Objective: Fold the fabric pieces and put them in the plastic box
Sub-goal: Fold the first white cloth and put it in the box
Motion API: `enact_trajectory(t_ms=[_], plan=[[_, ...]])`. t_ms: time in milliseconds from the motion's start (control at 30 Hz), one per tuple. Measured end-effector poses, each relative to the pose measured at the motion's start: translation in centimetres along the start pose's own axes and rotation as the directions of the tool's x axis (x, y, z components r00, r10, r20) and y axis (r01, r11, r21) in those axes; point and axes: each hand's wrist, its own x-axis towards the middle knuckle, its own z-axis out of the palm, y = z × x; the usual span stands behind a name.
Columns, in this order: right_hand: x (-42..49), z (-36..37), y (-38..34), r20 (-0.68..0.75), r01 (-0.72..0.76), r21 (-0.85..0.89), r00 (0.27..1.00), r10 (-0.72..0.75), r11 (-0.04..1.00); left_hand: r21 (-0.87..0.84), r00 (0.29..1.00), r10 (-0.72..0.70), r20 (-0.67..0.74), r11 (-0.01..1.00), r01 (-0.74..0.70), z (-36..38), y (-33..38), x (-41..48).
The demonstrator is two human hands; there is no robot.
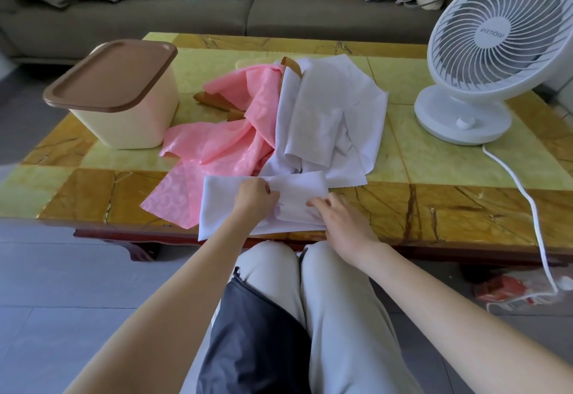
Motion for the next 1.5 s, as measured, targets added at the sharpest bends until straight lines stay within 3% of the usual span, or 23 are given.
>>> enact_trajectory(t_ms=[233, 433, 533, 600, 700, 833, 933, 1000, 1033, 1133, 1200, 1300, 1367, 1500], plan=[[-0.7, -0.3, -0.3, 0.102, 0.225, 0.069, 0.968, -0.231, 0.972, -0.014, 0.999, -0.019, -0.046, 1.000, 0.018, 0.2, -0.1, 0.1], [-0.5, 0.0, -1.7, 0.228, 0.250, 0.138, 0.933, -0.277, 0.958, -0.169, 0.986, 0.011, -0.166, 0.985, -0.040, -1.1, -0.5, -0.6], [-0.1, 0.1, -3.1, 0.212, 0.234, 0.176, 0.939, -0.269, 0.956, -0.095, 0.944, 0.038, -0.329, 0.993, -0.074, -2.6, -2.5, -1.6], [-0.1, 0.2, -4.1, 0.184, 0.215, 0.218, 0.949, -0.257, 0.952, -0.009, 0.932, -0.011, -0.363, 1.000, 0.008, -3.3, -4.2, -2.1], [-0.2, 0.4, -5.2, 0.172, 0.239, 0.197, 0.946, -0.273, 0.951, 0.044, 0.942, -0.140, -0.306, 0.986, 0.160, -4.0, -5.9, -2.9], [0.0, 0.8, -6.1, 0.199, 0.287, 0.029, 0.937, -0.287, 0.957, -0.071, 0.962, -0.214, -0.168, 0.976, 0.205, -4.4, -6.8, -3.0], [0.5, 1.2, -6.4, 0.251, 0.298, -0.089, 0.930, -0.268, 0.950, -0.037, 0.963, -0.211, -0.169, 0.977, 0.208, -5.2, -6.3, -2.9], [0.9, 1.3, -6.3, 0.255, 0.275, -0.008, 0.930, -0.264, 0.961, -0.041, 0.962, -0.171, -0.215, 0.985, 0.166, -5.8, -5.1, -2.9], [1.1, 1.2, -6.1, 0.234, 0.239, 0.111, 0.937, -0.259, 0.965, -0.055, 0.961, -0.139, -0.238, 0.990, 0.130, -6.0, -4.1, -2.9], [1.1, 0.5, -5.2, 0.138, 0.062, 0.498, 0.979, -0.149, 0.865, -0.127, 0.957, -0.013, -0.288, 0.992, -0.025, -5.8, -0.4, -3.4], [1.1, -0.2, -4.6, 0.080, -0.043, 0.646, 0.997, -0.011, 0.762, -0.146, 0.958, 0.064, -0.280, 0.983, -0.108, -4.9, 2.3, -4.0], [1.1, -1.3, -3.1, 0.085, -0.199, 0.853, 0.965, 0.246, 0.483, -0.147, 0.967, 0.141, -0.211, 0.974, -0.174, -2.5, 5.4, -4.6], [1.1, -2.0, -1.6, 0.116, -0.264, 0.888, 0.921, 0.372, 0.377, -0.145, 0.974, 0.158, -0.160, 0.973, -0.182, -0.7, 6.7, -4.7], [0.7, -2.3, 0.6, 0.249, -0.423, 0.829, 0.865, 0.437, 0.366, -0.129, 0.989, 0.149, -0.022, 0.980, -0.151, 2.2, 7.8, -4.8]])
